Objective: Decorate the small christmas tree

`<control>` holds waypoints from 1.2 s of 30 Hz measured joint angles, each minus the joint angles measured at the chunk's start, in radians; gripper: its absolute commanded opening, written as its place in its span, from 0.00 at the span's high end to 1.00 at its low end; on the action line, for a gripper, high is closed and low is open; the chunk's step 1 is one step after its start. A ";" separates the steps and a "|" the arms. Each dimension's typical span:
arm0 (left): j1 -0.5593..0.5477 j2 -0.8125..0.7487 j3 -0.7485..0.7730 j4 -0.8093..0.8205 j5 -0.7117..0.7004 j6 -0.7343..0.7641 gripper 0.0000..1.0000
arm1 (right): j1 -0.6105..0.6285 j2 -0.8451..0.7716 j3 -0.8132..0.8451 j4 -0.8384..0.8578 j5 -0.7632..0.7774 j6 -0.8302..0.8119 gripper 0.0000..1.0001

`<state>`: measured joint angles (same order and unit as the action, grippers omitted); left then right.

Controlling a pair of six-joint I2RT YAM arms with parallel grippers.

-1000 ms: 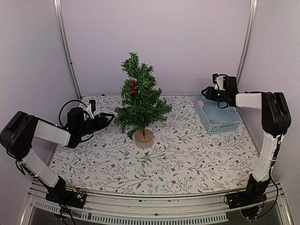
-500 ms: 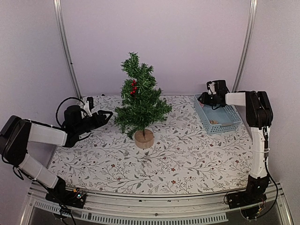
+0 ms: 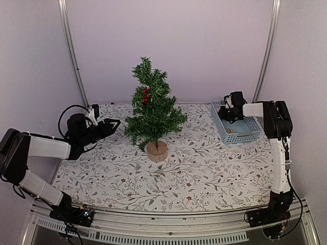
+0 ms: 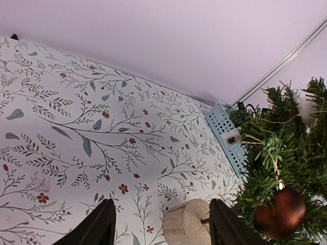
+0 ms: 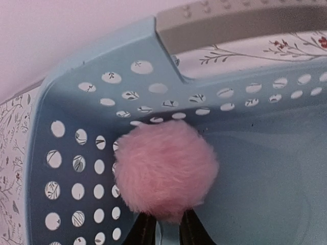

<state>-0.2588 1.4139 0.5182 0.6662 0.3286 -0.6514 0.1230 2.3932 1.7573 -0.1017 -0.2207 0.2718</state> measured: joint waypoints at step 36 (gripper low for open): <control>0.005 -0.323 -0.024 -0.220 -0.032 0.126 0.21 | 0.062 -0.739 -0.613 0.164 -0.178 -0.071 1.00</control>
<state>-0.2543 1.0904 0.4942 0.4465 0.2970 -0.5255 0.1848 1.6539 1.1442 0.0620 -0.3988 0.2008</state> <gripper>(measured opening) 0.789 0.009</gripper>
